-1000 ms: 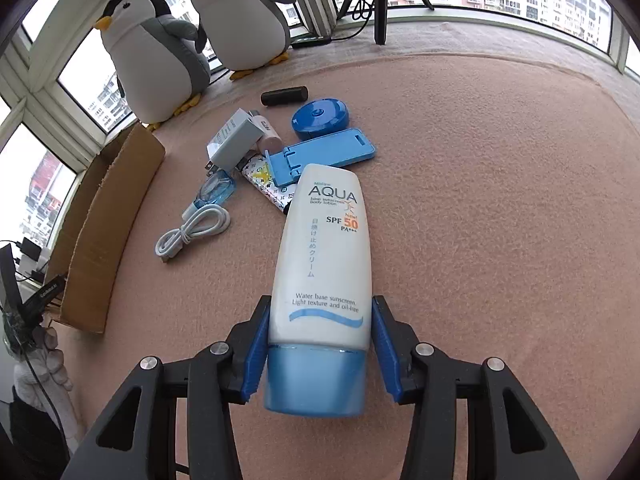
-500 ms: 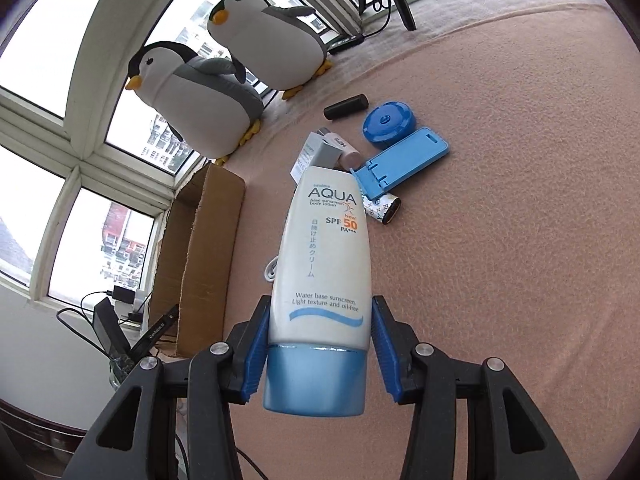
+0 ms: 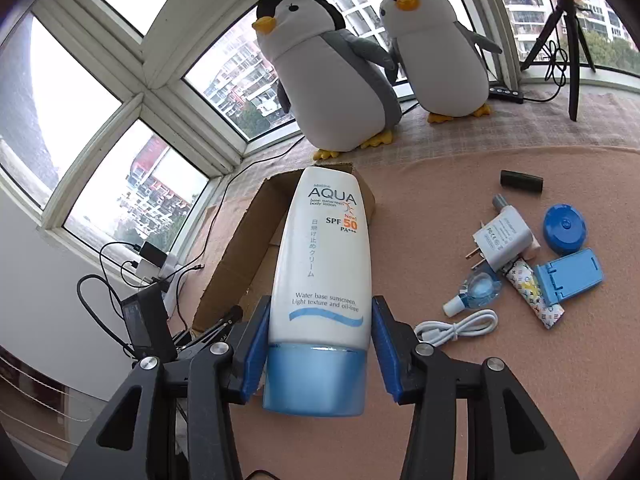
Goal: Organize rigid objects
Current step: 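Carry the sunscreen tube with the right gripper into the cardboard box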
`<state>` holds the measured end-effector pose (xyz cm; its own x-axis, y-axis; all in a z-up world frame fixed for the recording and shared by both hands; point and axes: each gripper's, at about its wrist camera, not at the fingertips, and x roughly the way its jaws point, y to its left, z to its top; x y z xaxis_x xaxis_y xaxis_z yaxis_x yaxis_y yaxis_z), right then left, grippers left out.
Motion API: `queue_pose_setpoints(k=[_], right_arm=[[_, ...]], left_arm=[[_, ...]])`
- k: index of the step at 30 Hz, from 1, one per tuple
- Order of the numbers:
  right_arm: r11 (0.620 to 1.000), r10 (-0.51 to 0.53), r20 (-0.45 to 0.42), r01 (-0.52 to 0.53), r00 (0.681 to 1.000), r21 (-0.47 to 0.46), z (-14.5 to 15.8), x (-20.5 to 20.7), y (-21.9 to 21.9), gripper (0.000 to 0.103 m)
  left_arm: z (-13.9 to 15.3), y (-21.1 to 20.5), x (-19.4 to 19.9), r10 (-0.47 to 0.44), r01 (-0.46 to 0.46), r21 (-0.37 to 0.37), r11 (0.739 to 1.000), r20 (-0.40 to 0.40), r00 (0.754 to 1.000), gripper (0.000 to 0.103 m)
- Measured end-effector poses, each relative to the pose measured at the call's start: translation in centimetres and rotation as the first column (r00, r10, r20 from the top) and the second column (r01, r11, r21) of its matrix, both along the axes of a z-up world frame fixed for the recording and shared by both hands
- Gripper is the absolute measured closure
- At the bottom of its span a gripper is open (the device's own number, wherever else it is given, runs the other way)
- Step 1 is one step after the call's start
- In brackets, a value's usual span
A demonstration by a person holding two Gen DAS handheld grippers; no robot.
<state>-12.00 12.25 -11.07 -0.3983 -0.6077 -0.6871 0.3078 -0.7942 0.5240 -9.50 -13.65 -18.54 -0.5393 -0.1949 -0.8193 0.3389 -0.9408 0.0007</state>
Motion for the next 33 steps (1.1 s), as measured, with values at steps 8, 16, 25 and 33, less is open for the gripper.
queue_pose_setpoints(k=[8, 16, 25, 33], right_arm=[[0.984, 0.137, -0.073, -0.127, 0.988, 0.127, -0.5, -1.0, -7.7, 0.06], [0.966, 0.202, -0.055, -0.189, 0.978, 0.178, -1.9, -1.7, -10.4, 0.059], [0.971, 0.176, -0.098, -0.157, 0.979, 0.178, -0.6, -1.3, -9.1, 0.036], [0.977, 0.114, -0.119, -0.09, 0.986, 0.193, -0.1, 0.0, -4.7, 0.036]], left_arm=[[0.0, -0.1, 0.0, 0.001, -0.001, 0.001, 1.0, -0.001, 1.0, 0.067], [-0.1, -0.1, 0.1, 0.001, -0.001, 0.001, 1.0, -0.001, 1.0, 0.067], [-0.1, -0.1, 0.1, 0.002, -0.002, -0.001, 1.0, -0.001, 1.0, 0.067], [0.0, 0.1, 0.1, 0.0, 0.0, -0.004, 1.0, 0.001, 1.0, 0.067]])
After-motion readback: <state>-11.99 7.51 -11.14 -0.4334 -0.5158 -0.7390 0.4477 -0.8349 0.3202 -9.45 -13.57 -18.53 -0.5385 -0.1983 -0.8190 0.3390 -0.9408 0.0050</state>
